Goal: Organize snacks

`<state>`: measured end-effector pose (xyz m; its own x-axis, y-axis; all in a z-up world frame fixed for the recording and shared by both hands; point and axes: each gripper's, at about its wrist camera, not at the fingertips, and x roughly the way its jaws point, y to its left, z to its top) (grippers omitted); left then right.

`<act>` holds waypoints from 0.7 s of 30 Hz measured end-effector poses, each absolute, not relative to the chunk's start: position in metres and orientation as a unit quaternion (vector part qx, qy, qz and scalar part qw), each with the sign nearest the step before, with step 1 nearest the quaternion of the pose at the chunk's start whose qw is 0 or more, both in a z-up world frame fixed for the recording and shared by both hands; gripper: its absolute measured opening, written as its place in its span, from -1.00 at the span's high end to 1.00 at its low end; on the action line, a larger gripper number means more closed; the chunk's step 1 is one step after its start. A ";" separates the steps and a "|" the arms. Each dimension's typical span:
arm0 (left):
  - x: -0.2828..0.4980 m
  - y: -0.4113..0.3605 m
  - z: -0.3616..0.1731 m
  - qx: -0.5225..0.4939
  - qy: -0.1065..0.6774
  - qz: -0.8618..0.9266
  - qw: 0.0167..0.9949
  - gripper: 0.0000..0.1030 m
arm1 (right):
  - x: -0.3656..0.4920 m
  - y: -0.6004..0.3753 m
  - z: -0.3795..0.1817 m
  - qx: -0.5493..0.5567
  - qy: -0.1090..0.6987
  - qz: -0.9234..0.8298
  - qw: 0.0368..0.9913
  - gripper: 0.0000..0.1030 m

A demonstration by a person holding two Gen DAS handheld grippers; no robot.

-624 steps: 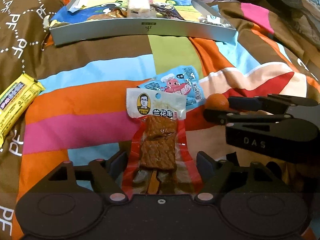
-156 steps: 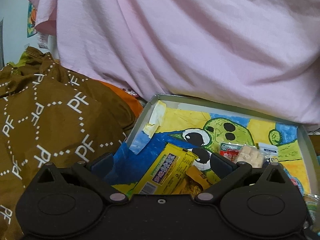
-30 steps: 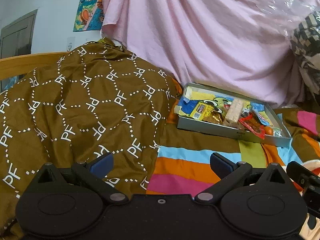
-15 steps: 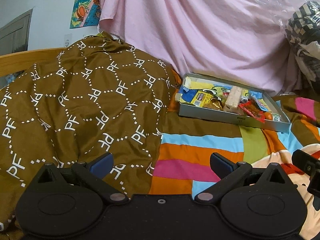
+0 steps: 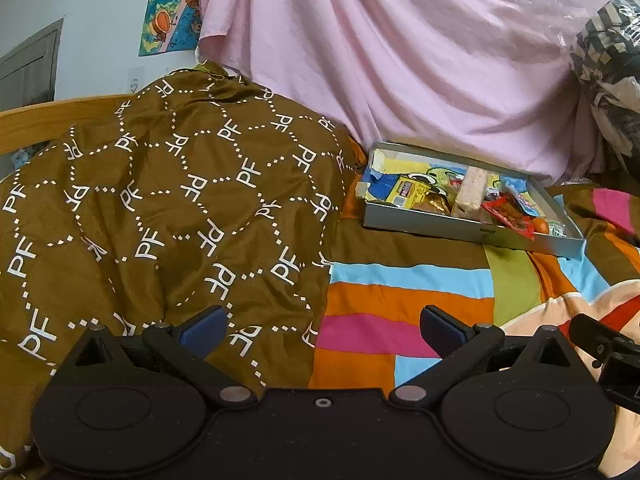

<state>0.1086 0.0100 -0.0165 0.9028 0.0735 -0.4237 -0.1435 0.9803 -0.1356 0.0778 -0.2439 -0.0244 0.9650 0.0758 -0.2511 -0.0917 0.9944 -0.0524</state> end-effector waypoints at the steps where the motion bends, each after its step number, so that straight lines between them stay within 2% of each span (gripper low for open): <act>1: 0.109 0.010 -0.017 -0.081 0.214 0.056 0.972 -0.98 | 0.078 -0.243 -0.025 -0.033 0.126 0.043 0.990 -1.00; 21: 0.108 0.011 -0.018 -0.077 0.216 0.061 0.972 -0.98 | 0.077 -0.240 -0.026 -0.037 0.131 0.050 0.989 -1.00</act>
<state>0.1076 0.0107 -0.0179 0.8997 0.0845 -0.4283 -0.1511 0.9807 -0.1239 0.0774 -0.2396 -0.0263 0.9609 0.0890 -0.2622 -0.1085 0.9922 -0.0609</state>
